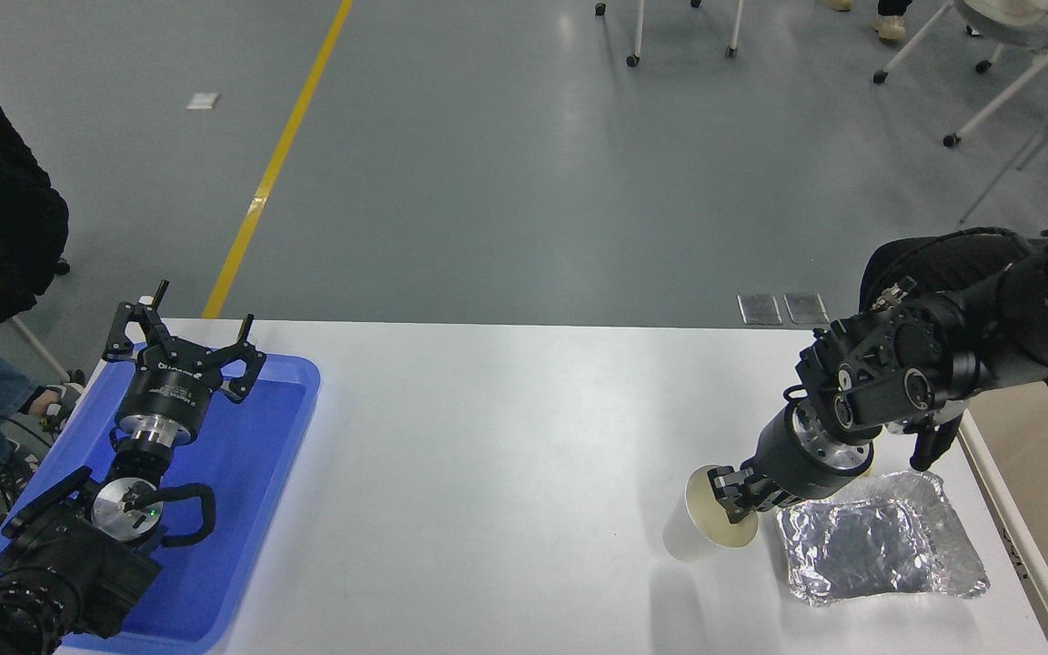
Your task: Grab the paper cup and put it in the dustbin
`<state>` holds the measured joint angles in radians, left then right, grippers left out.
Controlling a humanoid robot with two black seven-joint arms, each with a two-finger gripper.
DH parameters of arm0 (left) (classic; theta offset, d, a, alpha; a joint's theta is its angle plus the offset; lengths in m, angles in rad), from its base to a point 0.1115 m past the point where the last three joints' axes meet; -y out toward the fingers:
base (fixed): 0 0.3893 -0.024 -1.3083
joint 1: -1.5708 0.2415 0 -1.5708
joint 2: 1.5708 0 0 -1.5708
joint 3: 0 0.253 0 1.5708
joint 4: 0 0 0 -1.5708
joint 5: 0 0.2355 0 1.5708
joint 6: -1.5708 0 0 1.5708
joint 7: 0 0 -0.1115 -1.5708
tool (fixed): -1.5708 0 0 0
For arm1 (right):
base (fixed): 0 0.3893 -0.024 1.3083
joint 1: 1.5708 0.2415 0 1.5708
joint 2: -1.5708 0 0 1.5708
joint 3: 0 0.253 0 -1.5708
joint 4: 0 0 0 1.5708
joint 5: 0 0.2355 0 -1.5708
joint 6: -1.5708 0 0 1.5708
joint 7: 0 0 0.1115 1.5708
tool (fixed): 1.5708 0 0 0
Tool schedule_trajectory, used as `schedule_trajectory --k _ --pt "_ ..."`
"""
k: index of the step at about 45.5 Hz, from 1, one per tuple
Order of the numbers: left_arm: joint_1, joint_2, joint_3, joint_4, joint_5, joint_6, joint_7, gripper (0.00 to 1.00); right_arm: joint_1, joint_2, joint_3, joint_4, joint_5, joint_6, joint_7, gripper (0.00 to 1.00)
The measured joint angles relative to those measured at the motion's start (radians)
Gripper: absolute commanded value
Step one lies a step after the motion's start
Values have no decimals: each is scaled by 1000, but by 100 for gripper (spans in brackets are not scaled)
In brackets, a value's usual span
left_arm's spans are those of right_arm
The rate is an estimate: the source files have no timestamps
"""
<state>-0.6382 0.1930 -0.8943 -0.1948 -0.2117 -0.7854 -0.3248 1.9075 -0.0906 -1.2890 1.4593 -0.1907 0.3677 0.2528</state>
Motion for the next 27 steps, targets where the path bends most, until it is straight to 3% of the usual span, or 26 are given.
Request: schedule_trajectory --k 27 --pt "1 0 0 0 0 0 0 100 473 -42 -76 166 6 176 18 0"
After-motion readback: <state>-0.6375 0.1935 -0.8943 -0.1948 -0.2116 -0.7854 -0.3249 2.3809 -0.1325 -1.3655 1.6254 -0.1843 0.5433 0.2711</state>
